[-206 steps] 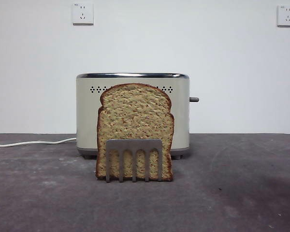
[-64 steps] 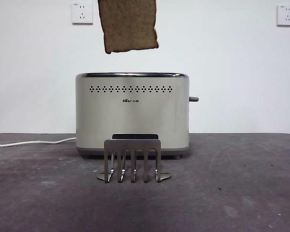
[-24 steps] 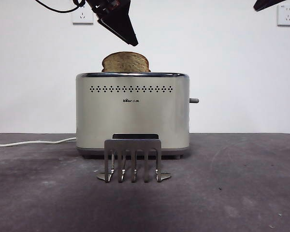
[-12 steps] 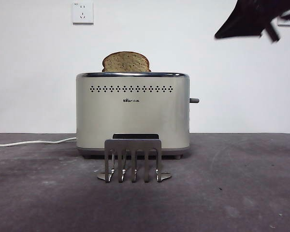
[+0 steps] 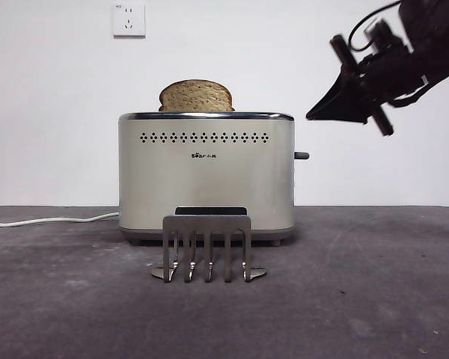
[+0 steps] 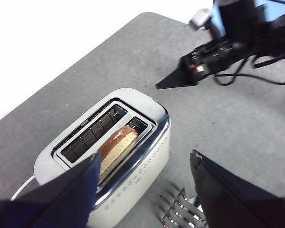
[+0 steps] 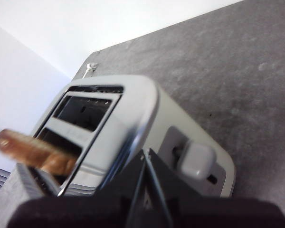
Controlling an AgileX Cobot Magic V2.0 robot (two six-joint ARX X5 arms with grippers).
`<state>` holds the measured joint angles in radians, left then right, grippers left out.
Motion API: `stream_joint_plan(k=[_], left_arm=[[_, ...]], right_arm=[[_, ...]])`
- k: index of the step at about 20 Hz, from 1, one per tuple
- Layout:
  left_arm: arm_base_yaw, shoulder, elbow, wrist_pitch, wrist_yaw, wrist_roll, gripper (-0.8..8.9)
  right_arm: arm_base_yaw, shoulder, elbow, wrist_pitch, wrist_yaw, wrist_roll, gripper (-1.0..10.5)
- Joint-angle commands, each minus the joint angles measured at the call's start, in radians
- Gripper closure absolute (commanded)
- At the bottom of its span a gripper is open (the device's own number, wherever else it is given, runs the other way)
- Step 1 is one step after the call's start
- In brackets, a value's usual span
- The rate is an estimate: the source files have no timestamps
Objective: Pick up a slice of bread from the rack,put the bread on the toaster,press the button
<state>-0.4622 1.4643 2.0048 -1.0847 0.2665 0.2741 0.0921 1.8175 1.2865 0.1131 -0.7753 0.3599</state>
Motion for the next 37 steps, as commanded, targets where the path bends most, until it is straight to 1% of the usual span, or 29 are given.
stream_joint_plan(k=[1, 6, 7, 14, 18, 19, 21, 23, 26, 27, 37], left_arm=[[-0.003, -0.014, -0.006, -0.021, 0.004, -0.021, 4.91], [-0.003, -0.029, -0.006, -0.054, 0.004, -0.021, 4.91], [-0.003, -0.028, -0.006, -0.056, 0.004, -0.021, 4.92], [-0.003, -0.028, -0.006, -0.055, 0.004, -0.021, 4.98], [-0.003, -0.028, -0.006, -0.057, 0.004, -0.021, 4.99], [-0.003, -0.028, -0.006, -0.058, 0.004, -0.021, 4.98], [-0.003, -0.028, -0.006, -0.058, 0.004, -0.021, 4.98], [-0.003, -0.028, -0.006, -0.057, 0.004, -0.021, 4.99], [-0.003, -0.028, -0.006, -0.058, 0.004, -0.021, 4.99], [-0.003, -0.028, -0.006, -0.061, 0.004, -0.021, 4.98], [-0.003, -0.028, -0.006, -0.062, 0.003, -0.021, 4.99]], right_arm=[[0.003, 0.047, 0.035, 0.013, -0.005, 0.033, 9.6], [0.012, 0.101, 0.06, 0.014, 0.001, 0.031, 9.6], [0.014, 0.111, 0.06, 0.014, 0.017, 0.027, 9.6], [0.023, 0.168, 0.06, 0.014, 0.027, 0.005, 9.6], [0.029, 0.196, 0.06, 0.001, 0.051, -0.003, 9.6], [0.029, 0.204, 0.06, -0.014, 0.054, -0.021, 9.6], [0.036, 0.217, 0.06, -0.063, 0.093, -0.065, 9.6], [0.037, 0.236, 0.06, -0.108, 0.105, -0.104, 9.6], [0.036, 0.269, 0.06, -0.148, 0.142, -0.11, 9.6], [0.037, 0.277, 0.06, -0.153, 0.148, -0.123, 9.6], [0.041, 0.28, 0.06, -0.171, 0.149, -0.13, 9.6]])
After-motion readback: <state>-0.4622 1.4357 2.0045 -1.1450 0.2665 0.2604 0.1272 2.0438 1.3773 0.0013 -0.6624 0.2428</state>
